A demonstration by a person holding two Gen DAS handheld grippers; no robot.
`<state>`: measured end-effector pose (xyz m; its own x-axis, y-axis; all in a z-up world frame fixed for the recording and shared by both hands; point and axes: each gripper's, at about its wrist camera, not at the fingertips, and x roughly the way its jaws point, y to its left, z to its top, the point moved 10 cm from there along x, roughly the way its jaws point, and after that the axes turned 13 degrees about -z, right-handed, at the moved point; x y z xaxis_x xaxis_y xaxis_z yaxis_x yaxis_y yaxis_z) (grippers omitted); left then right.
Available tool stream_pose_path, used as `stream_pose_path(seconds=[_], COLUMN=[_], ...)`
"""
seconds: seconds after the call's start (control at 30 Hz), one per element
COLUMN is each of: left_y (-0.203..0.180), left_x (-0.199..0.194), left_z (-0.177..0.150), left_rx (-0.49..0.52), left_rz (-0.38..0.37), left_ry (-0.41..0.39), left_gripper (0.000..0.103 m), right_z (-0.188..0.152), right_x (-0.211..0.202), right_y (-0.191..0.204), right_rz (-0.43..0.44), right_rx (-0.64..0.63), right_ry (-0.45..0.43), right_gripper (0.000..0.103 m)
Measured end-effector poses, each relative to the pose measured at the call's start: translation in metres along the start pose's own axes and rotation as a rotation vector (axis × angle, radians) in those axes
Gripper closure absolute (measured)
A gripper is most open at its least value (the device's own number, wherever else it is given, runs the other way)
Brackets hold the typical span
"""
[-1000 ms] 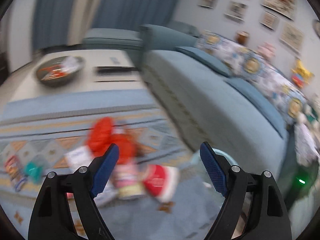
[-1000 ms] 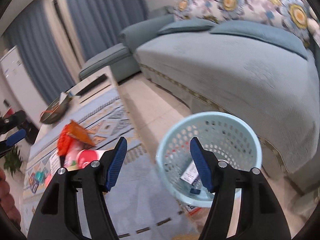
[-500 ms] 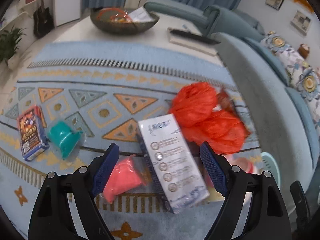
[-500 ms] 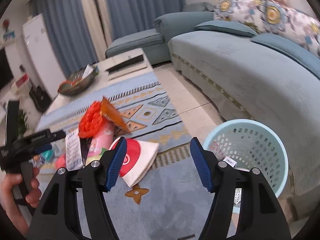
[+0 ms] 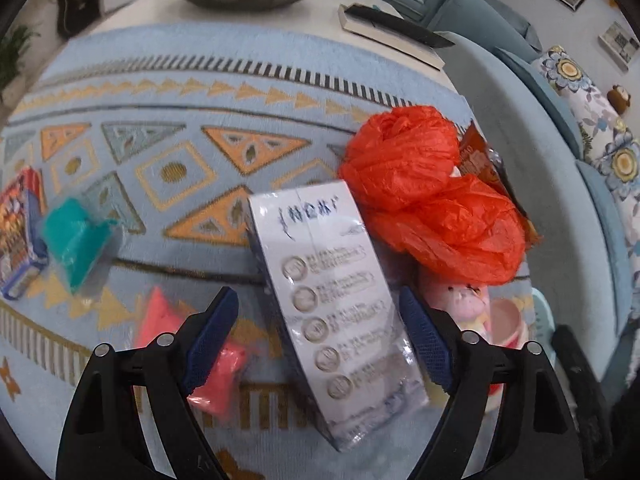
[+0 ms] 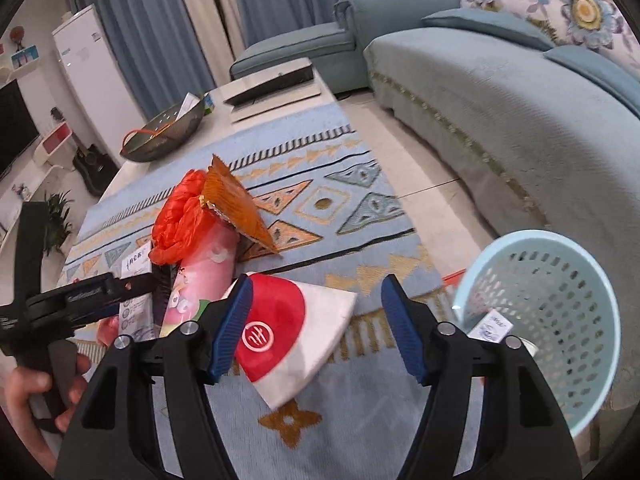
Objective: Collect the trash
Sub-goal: 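Grasp the second white tissue pack with left tool while right tool grasps the red-white cup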
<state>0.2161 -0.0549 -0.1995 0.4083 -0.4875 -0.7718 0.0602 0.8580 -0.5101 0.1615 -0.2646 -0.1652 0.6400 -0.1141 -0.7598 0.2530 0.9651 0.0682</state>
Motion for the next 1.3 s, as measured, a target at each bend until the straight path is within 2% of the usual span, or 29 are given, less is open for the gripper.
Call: stream_pose_path(seconds=[0.07,0.2,0.23,0.3,0.4,0.5,0.57,0.73,0.8,0.83,0.93,1.0,1.07,1.17,1.3], left_y=[-0.004,-0.015,-0.017,-0.017,-0.016,-0.01,-0.003,0.007,0.009,0.01,0.006,0.004,0.001,0.0,0.001], left_x=[0.002,0.014,0.019,0.027,0.028,0.021,0.012,0.0,0.0,0.0,0.003,-0.002,-0.006,-0.009,-0.014], left_z=[0.0,-0.003,-0.005,-0.008,-0.01,-0.008,-0.003,0.006,0.006,0.005,0.007,0.005,0.005,0.006,0.009], left_rx=[-0.004,0.04,0.053,0.098,0.152,0.156,0.156,0.153,0.156,0.158,0.166,0.178,0.189,0.192,0.179], left_rz=[-0.026,-0.027,-0.019,0.059,0.11,0.113,0.121,0.13,0.132,0.132,0.122,0.116,0.112,0.104,0.092], left_ry=[-0.003,0.017,0.024,0.035,0.031,0.01,-0.019,-0.064,-0.064,-0.064,-0.068,-0.078,-0.088,-0.102,-0.119], left_gripper=[0.022,0.021,0.019,0.019,0.028,0.038,0.048,0.049,0.049,0.049,0.049,0.049,0.049,0.049,0.049], right_z=[-0.002,-0.005,-0.005,-0.007,-0.008,-0.008,-0.008,-0.011,-0.012,-0.011,-0.012,-0.012,-0.013,-0.015,-0.018], right_x=[0.011,0.023,0.024,0.027,0.031,0.033,0.034,0.037,0.035,0.031,0.023,0.019,0.014,0.007,-0.004], right_y=[0.004,0.005,0.004,0.003,0.002,0.003,0.007,0.022,0.027,0.03,0.045,0.054,0.064,0.071,0.077], right_rz=[-0.006,0.018,0.029,0.048,0.058,0.069,0.088,0.191,0.184,0.155,0.15,0.133,0.161,0.143,0.135], right_rx=[-0.026,-0.021,-0.011,0.01,0.025,0.032,0.033,0.055,0.04,0.014,-0.052,-0.081,-0.092,-0.122,-0.154], right_ry=[0.016,0.041,0.047,0.056,0.07,0.08,0.083,0.133,0.129,0.103,0.075,0.056,0.055,0.035,0.013], right_gripper=[0.037,0.035,0.033,0.029,0.022,0.019,0.019,0.019,0.019,0.02,0.031,0.042,0.063,0.074,0.075])
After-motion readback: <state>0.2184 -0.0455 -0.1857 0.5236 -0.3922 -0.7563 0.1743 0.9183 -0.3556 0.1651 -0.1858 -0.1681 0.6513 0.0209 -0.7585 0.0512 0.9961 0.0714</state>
